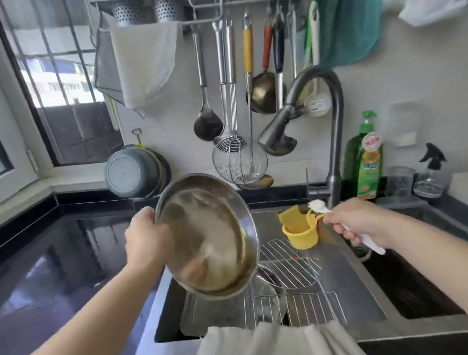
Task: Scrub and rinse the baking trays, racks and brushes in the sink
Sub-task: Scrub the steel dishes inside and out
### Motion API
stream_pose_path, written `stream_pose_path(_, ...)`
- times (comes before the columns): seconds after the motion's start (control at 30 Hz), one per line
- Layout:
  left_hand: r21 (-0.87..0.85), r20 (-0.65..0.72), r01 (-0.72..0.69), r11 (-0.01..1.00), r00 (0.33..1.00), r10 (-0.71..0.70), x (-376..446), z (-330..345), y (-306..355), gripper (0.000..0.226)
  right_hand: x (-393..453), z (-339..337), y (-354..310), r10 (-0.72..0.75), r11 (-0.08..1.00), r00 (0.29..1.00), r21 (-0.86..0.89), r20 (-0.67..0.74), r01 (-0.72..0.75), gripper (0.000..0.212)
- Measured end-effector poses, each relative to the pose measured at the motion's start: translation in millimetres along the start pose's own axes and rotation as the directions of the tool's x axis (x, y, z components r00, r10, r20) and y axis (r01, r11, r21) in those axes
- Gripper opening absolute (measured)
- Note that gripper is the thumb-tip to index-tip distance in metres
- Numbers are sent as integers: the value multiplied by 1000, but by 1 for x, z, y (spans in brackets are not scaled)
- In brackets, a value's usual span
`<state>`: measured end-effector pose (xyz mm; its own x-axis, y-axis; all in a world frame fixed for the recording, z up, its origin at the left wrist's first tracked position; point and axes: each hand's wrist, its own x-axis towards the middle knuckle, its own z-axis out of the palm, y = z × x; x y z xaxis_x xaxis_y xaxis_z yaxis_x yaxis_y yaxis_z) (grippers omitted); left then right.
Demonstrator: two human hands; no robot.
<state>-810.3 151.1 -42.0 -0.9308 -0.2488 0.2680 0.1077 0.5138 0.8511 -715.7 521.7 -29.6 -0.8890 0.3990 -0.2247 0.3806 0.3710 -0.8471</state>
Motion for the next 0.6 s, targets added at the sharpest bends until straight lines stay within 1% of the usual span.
stream_pose_path(0.03,66,26,-97,993,995,95,-2,8,8,14,4,-5,0,2,1000,1000,-31,-11,-2,16)
stream_pose_path(0.07,120,57,-212,970,977,207,-3,19,14,17,10,-12,1,2,998,1000,-56,-18,-3,17)
stream_pose_path(0.1,155,104,-332,931,942,319,-4,30,20,18,18,-17,2,9,997,1000,-81,-22,-11,18)
stream_pose_path(0.13,186,166,-456,870,888,430,-4,39,23,19,27,-21,1,15,995,1000,-101,-22,-17,19)
stream_pose_path(0.17,204,241,-584,786,808,538,-4,49,26,16,38,-25,-1,18,994,1000,-111,-20,-20,22)
stream_pose_path(0.2,207,313,-695,689,714,626,-4,57,28,9,49,-27,-3,15,993,1000,-117,-19,-17,24)
stream_pose_path(0.23,201,373,-776,598,625,686,-3,64,29,12,61,-28,-6,7,993,1000,-118,-17,-9,26)
stream_pose_path(0.27,198,414,-835,513,546,728,-1,70,30,22,73,-28,-10,0,994,1000,-108,-15,-2,27)
stream_pose_path(0.3,200,431,-873,445,487,760,2,76,30,26,85,-28,-14,-1,996,1000,-87,-9,0,27)
stream_pose_path(0.37,297,380,-909,292,393,838,13,83,30,12,110,-26,-22,12,999,1000,-43,-4,-12,22)
stream_pose_path(0.43,427,330,-892,148,306,893,27,87,31,7,136,-24,-27,46,999,999,-19,-19,-47,15)
stream_pose_path(0.47,478,326,-872,101,283,902,33,89,33,4,148,-23,-28,60,998,998,-13,-26,-60,15)
stream_pose_path(0.5,520,330,-851,72,277,902,37,91,33,8,159,-21,-28,68,998,997,-8,-28,-68,15)
stream_pose_path(0.53,554,333,-830,58,285,899,41,93,32,12,169,-20,-27,68,998,997,-6,-26,-68,15)
stream_pose_path(0.6,581,353,-809,91,351,867,43,100,28,18,183,-13,-25,72,997,997,-3,-5,-72,12)
